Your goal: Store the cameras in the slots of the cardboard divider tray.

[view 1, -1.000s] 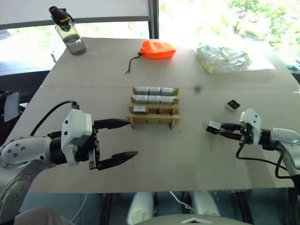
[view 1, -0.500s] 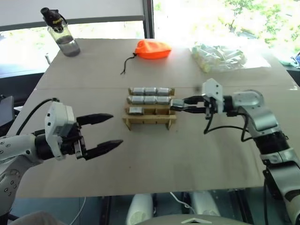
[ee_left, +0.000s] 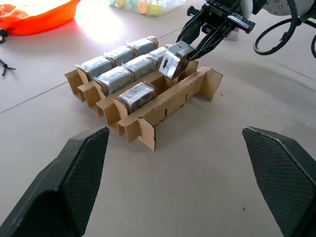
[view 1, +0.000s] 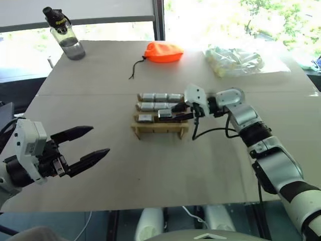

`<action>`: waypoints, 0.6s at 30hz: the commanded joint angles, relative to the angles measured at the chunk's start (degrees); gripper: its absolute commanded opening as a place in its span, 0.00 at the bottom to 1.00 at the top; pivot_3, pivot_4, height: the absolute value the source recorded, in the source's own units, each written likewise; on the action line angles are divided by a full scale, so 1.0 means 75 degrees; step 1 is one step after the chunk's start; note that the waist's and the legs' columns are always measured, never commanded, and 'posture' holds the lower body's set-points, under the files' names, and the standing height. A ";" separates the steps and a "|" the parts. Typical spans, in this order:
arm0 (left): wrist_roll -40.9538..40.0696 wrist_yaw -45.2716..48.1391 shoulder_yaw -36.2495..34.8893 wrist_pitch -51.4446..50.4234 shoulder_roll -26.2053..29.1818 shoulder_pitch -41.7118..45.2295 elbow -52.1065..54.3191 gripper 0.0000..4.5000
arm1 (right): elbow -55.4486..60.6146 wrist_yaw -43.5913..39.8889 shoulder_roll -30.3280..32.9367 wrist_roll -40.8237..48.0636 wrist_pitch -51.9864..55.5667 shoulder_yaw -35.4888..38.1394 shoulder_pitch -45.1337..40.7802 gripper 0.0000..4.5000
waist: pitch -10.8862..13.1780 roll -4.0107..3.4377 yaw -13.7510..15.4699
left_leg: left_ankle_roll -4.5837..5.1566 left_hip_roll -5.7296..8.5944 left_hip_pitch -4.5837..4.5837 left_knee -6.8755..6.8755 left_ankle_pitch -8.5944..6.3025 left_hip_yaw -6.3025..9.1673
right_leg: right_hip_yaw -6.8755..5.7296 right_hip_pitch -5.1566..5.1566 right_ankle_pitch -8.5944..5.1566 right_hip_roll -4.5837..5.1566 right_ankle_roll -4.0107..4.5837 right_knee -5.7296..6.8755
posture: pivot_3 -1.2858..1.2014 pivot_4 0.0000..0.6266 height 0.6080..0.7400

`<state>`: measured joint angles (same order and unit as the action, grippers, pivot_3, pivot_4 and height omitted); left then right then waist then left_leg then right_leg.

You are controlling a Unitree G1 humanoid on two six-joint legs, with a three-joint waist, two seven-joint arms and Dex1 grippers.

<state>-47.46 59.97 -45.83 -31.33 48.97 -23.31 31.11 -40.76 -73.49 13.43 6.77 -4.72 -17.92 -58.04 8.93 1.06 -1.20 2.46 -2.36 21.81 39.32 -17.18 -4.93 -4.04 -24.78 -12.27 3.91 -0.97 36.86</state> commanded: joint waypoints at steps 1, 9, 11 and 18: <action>-0.0121 0.0012 -0.0440 0.0081 -0.0083 -0.0129 0.0260 1.00 | -0.0385 0.0022 -0.0186 -0.0100 -0.0397 0.0169 -0.0358 0.12 | 0.0000 0.0001 -0.0007 | 0.0000 0.0000 -0.0001 -0.0001 0.0000 0.0001 | 0.0000 0.0000 0.0000 0.0000 0.0000 0.0000 | 0.52 0.24 1.00; -0.0144 0.0108 -0.0633 0.0157 -0.0175 -0.0297 0.0255 1.00 | -0.1268 0.0405 -0.0540 -0.0623 -0.0826 0.0125 -0.0635 0.12 | 0.0000 -0.0001 -0.0036 | -0.0001 0.0005 0.0007 -0.0001 0.0000 0.0004 | -0.0003 0.0000 0.0000 0.0011 0.0000 -0.0005 | 0.52 0.24 1.00; -0.0141 0.0133 -0.0647 0.0176 -0.0179 -0.0307 0.0232 1.00 | -0.1358 0.0401 -0.0564 -0.0692 -0.0848 0.0132 -0.0646 0.12 | 0.0001 -0.0002 -0.0085 | -0.0001 0.0004 0.0005 -0.0002 0.0000 0.0007 | -0.0003 0.0000 0.0000 0.0010 0.0001 -0.0003 | 0.52 0.24 1.00; -0.0061 0.0278 -0.0549 0.0298 -0.0164 -0.0231 0.0071 1.00 | -0.1353 0.0368 -0.0546 -0.0846 -0.0581 0.0141 -0.0536 0.12 | 0.0001 -0.0002 -0.0128 | -0.0006 0.0003 0.0004 -0.0002 0.0003 0.0018 | -0.0001 0.0004 0.0000 0.0014 0.0002 -0.0002 | 0.52 0.24 1.00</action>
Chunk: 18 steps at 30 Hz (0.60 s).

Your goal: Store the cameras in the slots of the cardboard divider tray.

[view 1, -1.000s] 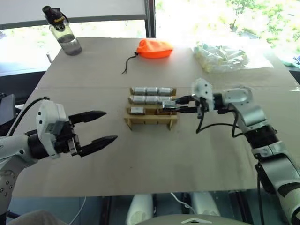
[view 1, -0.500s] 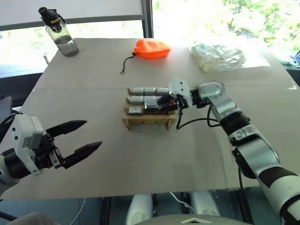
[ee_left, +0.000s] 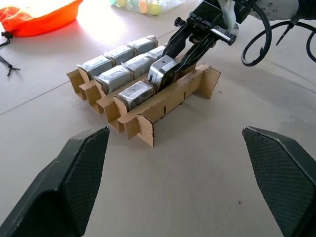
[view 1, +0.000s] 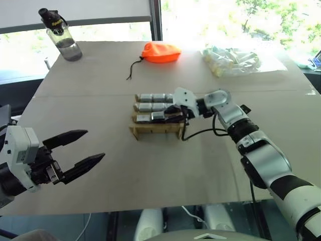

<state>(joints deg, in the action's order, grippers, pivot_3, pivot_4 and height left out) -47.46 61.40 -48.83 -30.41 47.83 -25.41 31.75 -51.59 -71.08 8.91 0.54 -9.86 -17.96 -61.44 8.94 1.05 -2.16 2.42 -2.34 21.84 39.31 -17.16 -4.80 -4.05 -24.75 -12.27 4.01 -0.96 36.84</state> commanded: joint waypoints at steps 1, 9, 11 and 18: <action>-0.0054 0.0108 -0.0121 0.0188 0.0001 0.0073 -0.0037 1.00 | 0.0141 0.0027 0.0051 0.0016 0.0168 0.0177 -0.0077 0.12 | 0.0000 0.0000 0.0000 | 0.0000 0.0000 0.0001 0.0000 0.0000 0.0002 | 0.0001 0.0000 0.0000 0.0001 0.0000 0.0000 | 0.52 0.24 1.00; -0.0020 0.0242 0.0012 0.0236 0.0116 0.0259 -0.0195 1.00 | 0.1161 -0.0099 0.0225 0.0485 0.0908 0.0561 0.0146 0.97 | 0.0002 -0.0003 -0.0018 | -0.0002 0.0000 0.0005 -0.0009 0.0000 0.0006 | 0.0007 -0.0002 0.0000 0.0004 0.0001 -0.0005 | 0.52 0.24 1.00; -0.0043 0.0246 0.0102 0.0213 0.0143 0.0366 -0.0198 1.00 | 0.1901 -0.0076 0.0454 0.0746 0.1334 0.0784 0.0379 0.97 | 0.0002 -0.0004 -0.0001 | -0.0002 0.0000 0.0011 -0.0010 0.0000 0.0014 | 0.0002 -0.0002 0.0000 0.0005 0.0001 -0.0008 | 0.52 0.24 1.00; -0.0125 0.0269 0.0901 0.0142 0.0381 0.1185 -0.0273 1.00 | 0.4701 0.0764 0.1941 0.1210 0.2850 0.1761 0.1900 0.97 | 0.0001 -0.0002 0.0139 | -0.0002 0.0008 0.0017 -0.0009 0.0000 0.0022 | -0.0008 0.0001 0.0000 0.0016 0.0000 -0.0015 | 0.52 0.24 1.00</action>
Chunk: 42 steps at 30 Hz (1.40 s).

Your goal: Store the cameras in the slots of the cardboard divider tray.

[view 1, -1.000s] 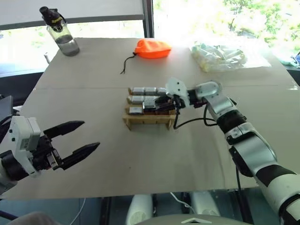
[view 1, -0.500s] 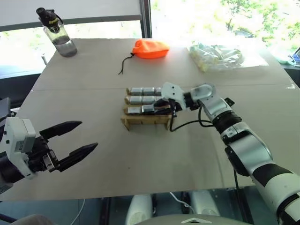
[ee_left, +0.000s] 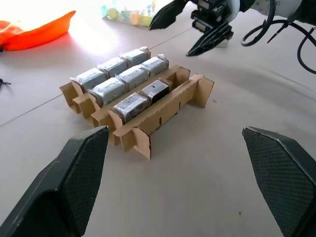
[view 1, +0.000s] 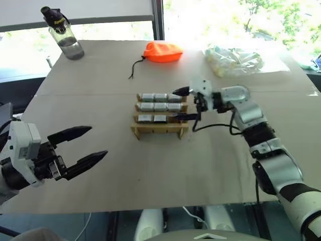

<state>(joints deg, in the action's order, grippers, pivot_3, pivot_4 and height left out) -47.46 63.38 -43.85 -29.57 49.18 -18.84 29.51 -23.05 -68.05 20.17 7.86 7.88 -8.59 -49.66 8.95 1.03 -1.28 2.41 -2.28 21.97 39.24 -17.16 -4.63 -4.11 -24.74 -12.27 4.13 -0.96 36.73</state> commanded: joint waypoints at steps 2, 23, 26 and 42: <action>-0.0183 0.0001 0.0517 -0.0021 0.0281 0.0648 -0.0028 1.00 | 0.1275 0.0587 0.0877 0.0301 0.0818 0.0787 0.0720 0.97 | 0.0004 -0.0007 0.0052 | 0.0000 0.0000 -0.0006 0.0000 0.0000 -0.0004 | 0.0002 0.0000 0.0000 -0.0005 0.0001 0.0004 | 0.52 0.24 1.00; -0.0273 0.0219 0.1768 -0.0355 0.0848 0.2235 -0.0095 1.00 | -0.1596 0.2309 0.2335 -0.0080 0.0158 0.1790 0.1935 0.97 | 0.0011 -0.0014 0.0060 | 0.0004 -0.0005 -0.0021 -0.0003 0.0000 -0.0050 | 0.0028 -0.0003 -0.0001 -0.0040 -0.0006 0.0003 | 0.52 0.24 1.00; -0.0366 0.0274 0.1637 -0.0466 0.0962 0.2203 -0.0049 1.00 | -0.2093 0.2308 0.2256 -0.0065 -0.0028 0.1811 0.1747 0.97 | 0.0011 -0.0015 0.0058 | 0.0004 -0.0005 -0.0021 -0.0003 0.0000 -0.0049 | 0.0028 -0.0003 -0.0001 -0.0040 -0.0006 0.0003 | 0.52 0.24 1.00; -0.0479 0.0365 0.1517 -0.0659 0.1144 0.2312 -0.0079 1.00 | -0.2432 0.2080 0.2029 0.0040 -0.0222 0.1817 0.1646 0.42 | 0.0011 -0.0014 0.0038 | 0.0003 -0.0011 -0.0030 0.0006 0.0001 -0.0059 | 0.0038 0.0003 0.0000 -0.0044 -0.0006 0.0005 | 0.52 0.24 1.00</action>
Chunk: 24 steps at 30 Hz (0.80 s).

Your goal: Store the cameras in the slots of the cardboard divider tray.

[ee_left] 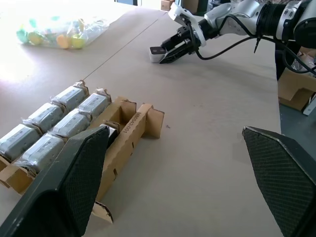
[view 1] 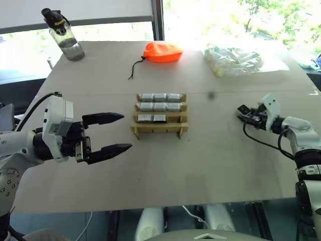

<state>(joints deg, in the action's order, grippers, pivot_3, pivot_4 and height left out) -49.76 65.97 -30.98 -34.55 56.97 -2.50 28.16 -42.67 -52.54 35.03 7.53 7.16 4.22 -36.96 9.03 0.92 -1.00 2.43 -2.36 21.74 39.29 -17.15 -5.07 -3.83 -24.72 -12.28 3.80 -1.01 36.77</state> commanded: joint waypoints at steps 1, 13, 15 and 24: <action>-0.0195 0.0007 -0.0196 -0.0007 0.0099 0.0163 0.0091 1.00 | 0.0250 0.0028 0.0050 0.0075 -0.0181 0.0109 -0.0024 0.42 | 0.0000 0.0000 0.0000 | 0.0000 0.0000 0.0000 0.0000 0.0000 -0.0001 | 0.0001 0.0000 0.0000 0.0000 0.0000 0.0000 | 0.52 0.24 1.00; 0.0193 -0.0910 0.1701 -0.0239 -0.0544 0.2144 -0.0973 1.00 | 0.3384 0.0639 -0.0157 -0.1617 -0.4143 -0.1440 0.0528 0.42 | 0.0008 -0.0013 0.0027 | -0.0003 0.0003 0.0003 0.0000 0.0002 0.0008 | -0.0006 -0.0001 0.0000 0.0001 -0.0003 0.0003 | 0.52 0.24 1.00; 0.0495 -0.0866 0.2281 -0.0214 -0.0714 0.2739 -0.1469 1.00 | 0.3646 0.0777 -0.0227 -0.2007 -0.4839 -0.1751 0.0347 0.42 | 0.0009 -0.0013 0.0040 | -0.0007 0.0008 0.0002 0.0002 0.0004 0.0009 | -0.0007 0.0000 0.0001 -0.0005 -0.0003 0.0004 | 0.52 0.24 1.00; 0.1783 -0.0540 0.4204 -0.0207 -0.1559 0.5078 -0.3329 1.00 | 0.4149 0.1633 -0.0599 -0.3575 -0.6508 -0.2693 -0.0501 0.42 | 0.0013 -0.0003 0.0047 | -0.0008 0.0025 0.0015 0.0004 0.0004 0.0007 | -0.0017 -0.0003 0.0001 -0.0005 -0.0003 -0.0003 | 0.52 0.24 1.00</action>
<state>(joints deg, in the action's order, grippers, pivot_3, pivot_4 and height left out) -37.88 60.90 -0.80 -36.27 45.58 34.05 4.11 -14.44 -42.20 30.82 -18.14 -39.59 -16.04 -38.93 9.13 0.90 -0.65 2.37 -2.18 21.86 39.32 -17.12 -5.03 -3.95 -24.75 -12.27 3.76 -1.03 36.75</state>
